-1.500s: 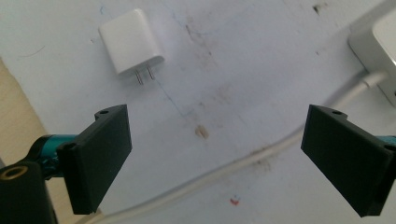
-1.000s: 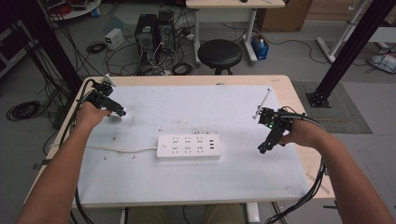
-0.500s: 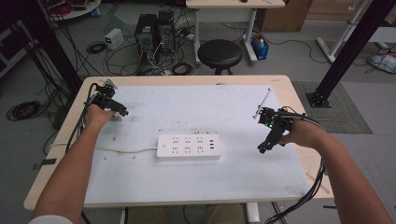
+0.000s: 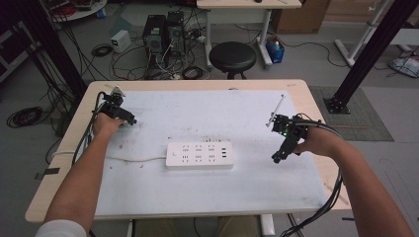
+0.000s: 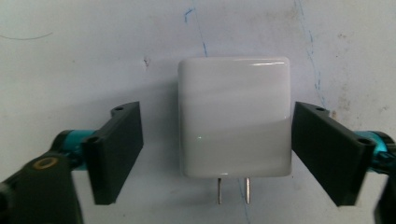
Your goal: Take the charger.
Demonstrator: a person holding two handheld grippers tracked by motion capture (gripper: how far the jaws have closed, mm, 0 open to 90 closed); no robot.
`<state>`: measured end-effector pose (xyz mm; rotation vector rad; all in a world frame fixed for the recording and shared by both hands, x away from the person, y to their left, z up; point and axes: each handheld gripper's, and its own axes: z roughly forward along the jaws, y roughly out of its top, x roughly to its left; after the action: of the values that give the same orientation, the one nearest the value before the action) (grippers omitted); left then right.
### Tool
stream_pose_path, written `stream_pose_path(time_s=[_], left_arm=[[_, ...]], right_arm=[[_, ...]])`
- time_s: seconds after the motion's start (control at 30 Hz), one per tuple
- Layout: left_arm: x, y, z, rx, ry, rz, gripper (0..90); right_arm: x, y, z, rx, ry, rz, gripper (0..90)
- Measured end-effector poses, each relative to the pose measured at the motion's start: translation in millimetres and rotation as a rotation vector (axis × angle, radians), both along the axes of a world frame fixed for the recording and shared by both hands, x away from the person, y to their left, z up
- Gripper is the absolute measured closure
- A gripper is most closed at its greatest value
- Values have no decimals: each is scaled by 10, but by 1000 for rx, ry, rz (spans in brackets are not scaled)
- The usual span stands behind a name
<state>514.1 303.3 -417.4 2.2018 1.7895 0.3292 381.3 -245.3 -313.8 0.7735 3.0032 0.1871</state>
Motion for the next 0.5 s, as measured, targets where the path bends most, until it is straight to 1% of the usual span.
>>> stream_pose_path(time_s=[0.07,0.17,0.2,0.23,0.27,0.3,0.37,0.4,0.47,0.5], left_arm=[[2,-2,-9,4,7,1,229],[7,6,-15,-9,8,2,254],[1,16,-3,-15,-3,-6,293],[-3,21,2,-20,-2,-13,332],[-3,21,2,-20,-2,-13,350],[-10,24,10,-18,-2,-23,367],[-16,20,13,-17,-9,-26,423],[-19,25,16,-14,-7,-34,423],[-26,29,13,-20,-14,-31,423],[-37,30,17,-11,-17,-28,425]], right_arm=[[5,2,-3,-2,1,-6,9],[14,-2,-9,-11,6,-7,9],[31,-3,-24,-4,3,0,9],[32,0,-26,-8,4,-4,9],[33,8,-31,-4,5,-6,9],[36,12,-31,-12,7,-5,9],[39,18,-38,-9,6,-7,9],[46,24,-45,-14,6,-9,9],[53,24,-50,-14,2,-1,9],[49,29,-52,-11,0,-2,9]])
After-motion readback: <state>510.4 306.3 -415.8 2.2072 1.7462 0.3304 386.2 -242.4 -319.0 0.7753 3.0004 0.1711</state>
